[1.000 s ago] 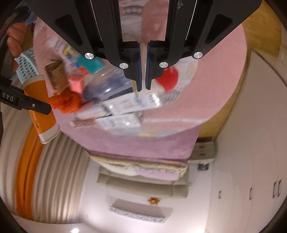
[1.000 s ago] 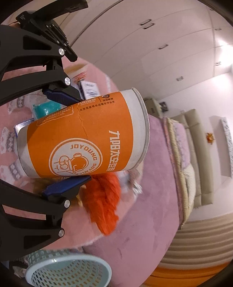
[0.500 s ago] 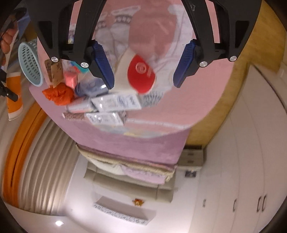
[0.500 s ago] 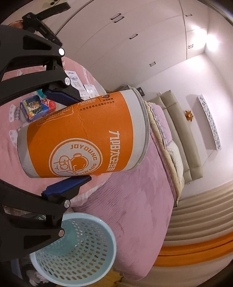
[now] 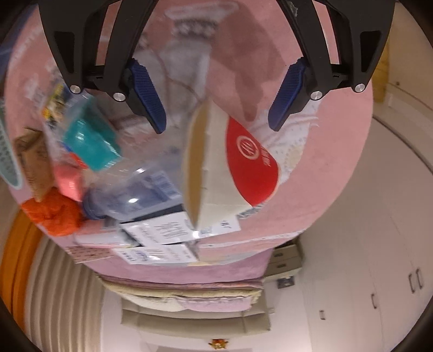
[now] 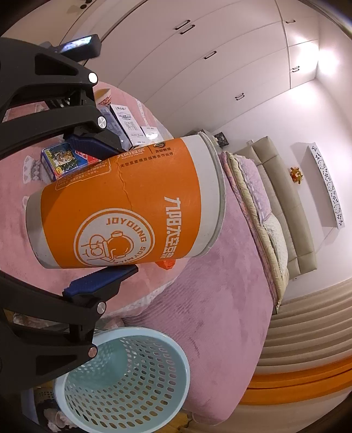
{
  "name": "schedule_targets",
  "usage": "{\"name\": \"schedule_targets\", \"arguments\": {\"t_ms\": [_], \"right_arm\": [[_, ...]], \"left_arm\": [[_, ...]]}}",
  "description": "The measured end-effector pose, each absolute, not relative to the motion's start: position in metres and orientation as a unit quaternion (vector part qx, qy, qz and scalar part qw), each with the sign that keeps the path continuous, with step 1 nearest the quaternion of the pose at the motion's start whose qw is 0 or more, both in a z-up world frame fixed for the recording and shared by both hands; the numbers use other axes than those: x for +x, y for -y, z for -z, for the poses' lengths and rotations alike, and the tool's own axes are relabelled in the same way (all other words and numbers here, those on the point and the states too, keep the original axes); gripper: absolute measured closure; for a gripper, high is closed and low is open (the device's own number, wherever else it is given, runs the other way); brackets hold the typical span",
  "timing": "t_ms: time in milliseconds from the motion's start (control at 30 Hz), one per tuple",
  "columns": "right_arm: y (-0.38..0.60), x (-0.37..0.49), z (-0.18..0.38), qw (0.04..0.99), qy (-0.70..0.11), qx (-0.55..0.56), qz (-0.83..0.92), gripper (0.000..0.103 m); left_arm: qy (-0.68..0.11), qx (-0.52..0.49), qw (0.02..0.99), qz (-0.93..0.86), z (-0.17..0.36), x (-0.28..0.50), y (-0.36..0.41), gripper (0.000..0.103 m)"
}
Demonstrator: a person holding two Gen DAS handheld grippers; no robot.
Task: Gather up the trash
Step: 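Carry both cups over the blue basket and open both grippers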
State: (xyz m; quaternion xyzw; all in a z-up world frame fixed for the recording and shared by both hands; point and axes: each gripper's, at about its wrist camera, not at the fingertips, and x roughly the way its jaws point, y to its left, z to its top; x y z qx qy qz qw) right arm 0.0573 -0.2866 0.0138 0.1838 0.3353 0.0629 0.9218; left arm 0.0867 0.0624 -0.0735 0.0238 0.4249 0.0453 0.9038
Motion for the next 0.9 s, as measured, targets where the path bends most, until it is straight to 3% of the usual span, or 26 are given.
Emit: {"name": "schedule_targets", "arguments": {"t_ms": [100,167,267,600,900], "right_arm": [[0.289,0.058,-0.009,0.921,-0.337,0.184,-0.063,0.034],[0.291,0.057,-0.008,0.922,-0.336,0.185,-0.061,0.034],[0.292,0.057,-0.012,0.922,-0.333,0.188,-0.059,0.034],[0.312,0.044,-0.02,0.929,-0.309,0.2,-0.042,0.034],[0.368,0.027,-0.021,0.931,-0.288,0.22,0.034,0.034]], "left_arm": [[-0.427,0.027,0.902,-0.062,0.075,0.094,-0.067,0.047],[-0.426,0.022,0.902,-0.06,0.074,0.094,-0.07,0.069],[-0.41,0.016,0.91,-0.059,0.066,0.084,-0.078,0.08],[-0.309,-0.037,0.95,0.008,0.011,0.038,-0.088,0.087],[-0.264,-0.008,0.956,0.128,-0.035,0.037,0.006,0.086]]}}
